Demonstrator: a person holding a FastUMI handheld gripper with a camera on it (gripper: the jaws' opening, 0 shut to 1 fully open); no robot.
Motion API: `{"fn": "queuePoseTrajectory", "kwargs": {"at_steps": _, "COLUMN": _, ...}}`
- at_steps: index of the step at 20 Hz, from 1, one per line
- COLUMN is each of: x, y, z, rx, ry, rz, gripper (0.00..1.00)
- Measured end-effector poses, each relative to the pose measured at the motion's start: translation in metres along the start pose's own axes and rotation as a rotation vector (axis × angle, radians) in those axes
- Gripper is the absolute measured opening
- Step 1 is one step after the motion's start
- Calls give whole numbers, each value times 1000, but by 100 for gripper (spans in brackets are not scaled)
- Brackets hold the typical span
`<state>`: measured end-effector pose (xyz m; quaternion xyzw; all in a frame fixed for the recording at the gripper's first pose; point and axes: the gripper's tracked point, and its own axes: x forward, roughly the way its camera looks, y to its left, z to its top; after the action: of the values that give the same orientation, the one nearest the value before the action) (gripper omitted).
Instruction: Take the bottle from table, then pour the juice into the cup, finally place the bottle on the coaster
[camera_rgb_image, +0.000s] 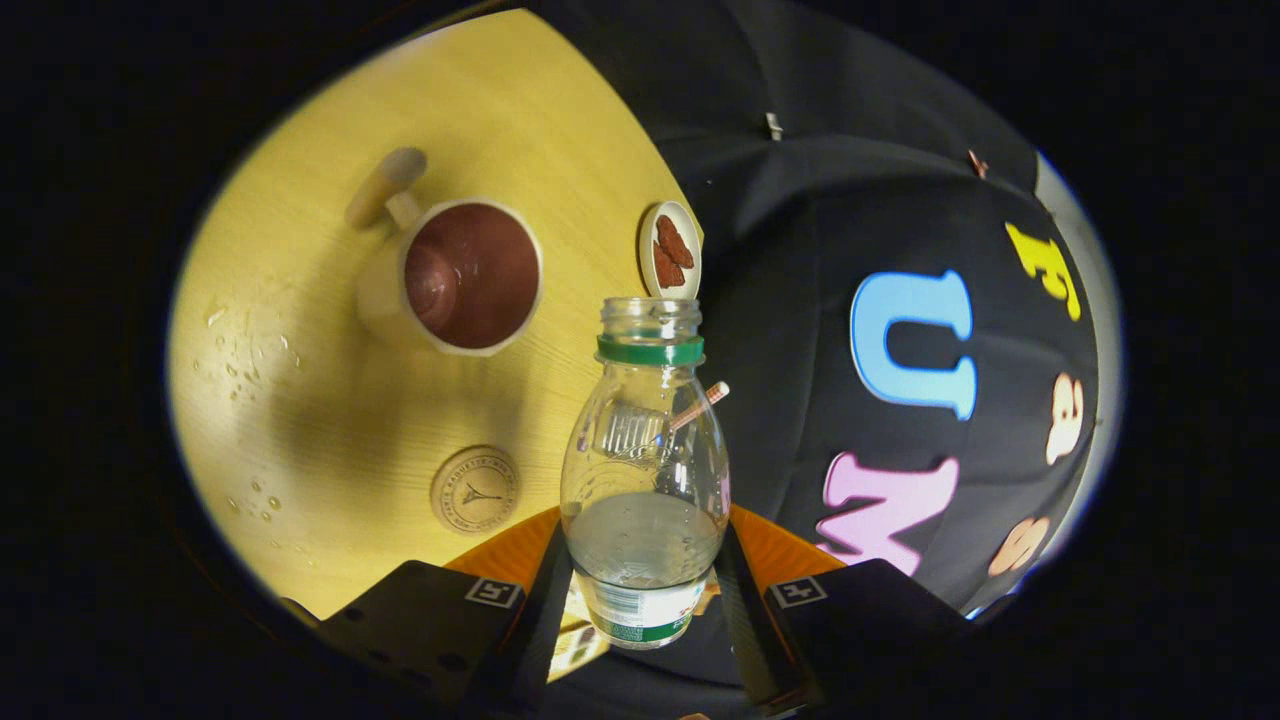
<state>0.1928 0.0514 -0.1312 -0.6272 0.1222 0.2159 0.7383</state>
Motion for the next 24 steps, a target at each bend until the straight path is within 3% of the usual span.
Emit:
{"fn": "queuePoseTrajectory", "kwargs": {"at_steps": 7, "x": -23, "y": 10, "z": -6, "rx": 486, "ry": -68, "rz": 151, "gripper": 75}}
{"fn": "queuePoseTrajectory", "kwargs": {"at_steps": 12, "x": -34, "y": -13, "z": -23, "rx": 755, "ry": -129, "rz": 155, "gripper": 75}}
{"fn": "queuePoseTrajectory", "kwargs": {"at_steps": 17, "x": -37, "y": -46, "z": -30, "rx": 1023, "ry": -231, "rz": 80, "gripper": 75}}
{"fn": "queuePoseTrajectory", "kwargs": {"at_steps": 24, "x": 4, "y": -48, "z": -38, "rx": 1346, "ry": -340, "rz": 50, "gripper": 75}}
